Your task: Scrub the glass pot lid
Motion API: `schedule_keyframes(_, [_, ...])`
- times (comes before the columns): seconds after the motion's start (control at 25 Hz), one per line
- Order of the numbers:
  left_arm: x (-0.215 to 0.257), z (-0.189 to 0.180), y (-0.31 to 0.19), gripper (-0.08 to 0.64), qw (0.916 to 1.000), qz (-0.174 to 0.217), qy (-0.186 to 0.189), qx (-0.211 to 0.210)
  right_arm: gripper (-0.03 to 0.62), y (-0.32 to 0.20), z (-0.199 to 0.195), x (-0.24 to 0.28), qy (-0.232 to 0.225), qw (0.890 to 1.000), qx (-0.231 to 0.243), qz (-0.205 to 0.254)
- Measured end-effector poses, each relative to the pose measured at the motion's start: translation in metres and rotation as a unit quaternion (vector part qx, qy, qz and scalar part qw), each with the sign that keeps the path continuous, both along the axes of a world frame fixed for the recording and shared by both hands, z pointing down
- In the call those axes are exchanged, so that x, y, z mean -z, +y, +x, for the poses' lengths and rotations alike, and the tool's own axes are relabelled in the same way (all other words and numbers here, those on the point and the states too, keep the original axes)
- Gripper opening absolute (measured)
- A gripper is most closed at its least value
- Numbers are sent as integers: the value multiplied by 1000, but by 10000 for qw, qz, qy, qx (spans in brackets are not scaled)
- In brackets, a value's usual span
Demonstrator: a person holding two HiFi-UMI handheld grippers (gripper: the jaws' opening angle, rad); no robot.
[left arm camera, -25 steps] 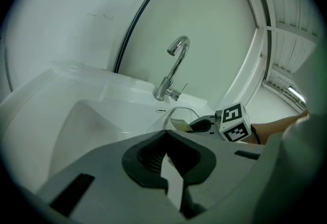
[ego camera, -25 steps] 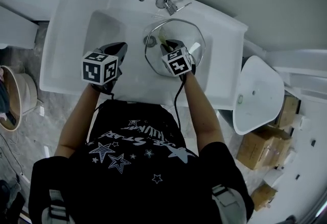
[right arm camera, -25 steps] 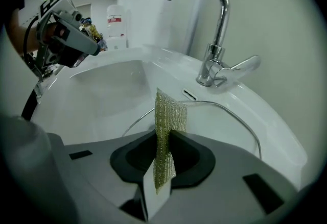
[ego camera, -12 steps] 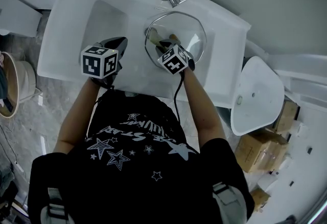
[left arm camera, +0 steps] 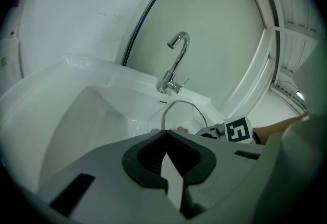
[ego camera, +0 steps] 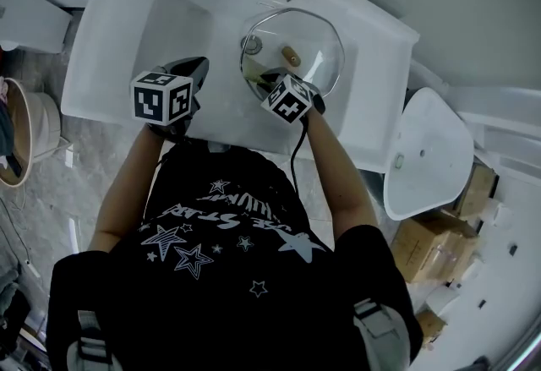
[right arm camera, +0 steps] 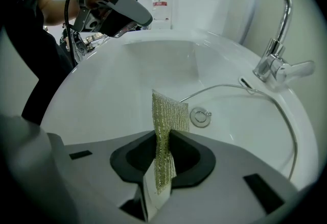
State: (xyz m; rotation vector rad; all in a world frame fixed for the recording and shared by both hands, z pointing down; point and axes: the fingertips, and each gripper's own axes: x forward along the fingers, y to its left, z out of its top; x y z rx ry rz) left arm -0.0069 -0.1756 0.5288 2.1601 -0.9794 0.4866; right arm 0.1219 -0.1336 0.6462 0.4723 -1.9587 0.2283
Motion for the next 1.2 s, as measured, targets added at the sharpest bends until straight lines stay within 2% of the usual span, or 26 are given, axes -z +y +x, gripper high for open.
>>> schedule_keyframes(0.24, [-6, 4, 3, 8, 10000, -66, -31, -34, 77, 25, 4, -9, -65, 9986, 129, -504])
schedule_keyframes(0.4, [-4, 8, 3, 8, 10000, -30, -20, -90, 77, 35, 9, -11, -186, 9963, 24, -840])
schedule_keyframes(0.68, [-2, 13, 3, 8, 9998, -24, -48, -178, 77, 48, 18, -14, -234, 9930, -87, -1153])
schedule_keyframes(0.8, [-2, 16, 3, 8, 9998, -26, -49, -203, 77, 47, 20, -13, -262, 9935, -184, -1091])
schedule_keyframes(1.04, [2, 15, 3, 8, 9998, 10, -18, -209, 71, 27, 35, 10, -356, 9952, -622, -672])
schedule_keyframes(1.2, [7, 14, -1, 8, 9998, 75, 4, -187, 69, -7, 58, 34, -288, 9938, -1071, -61])
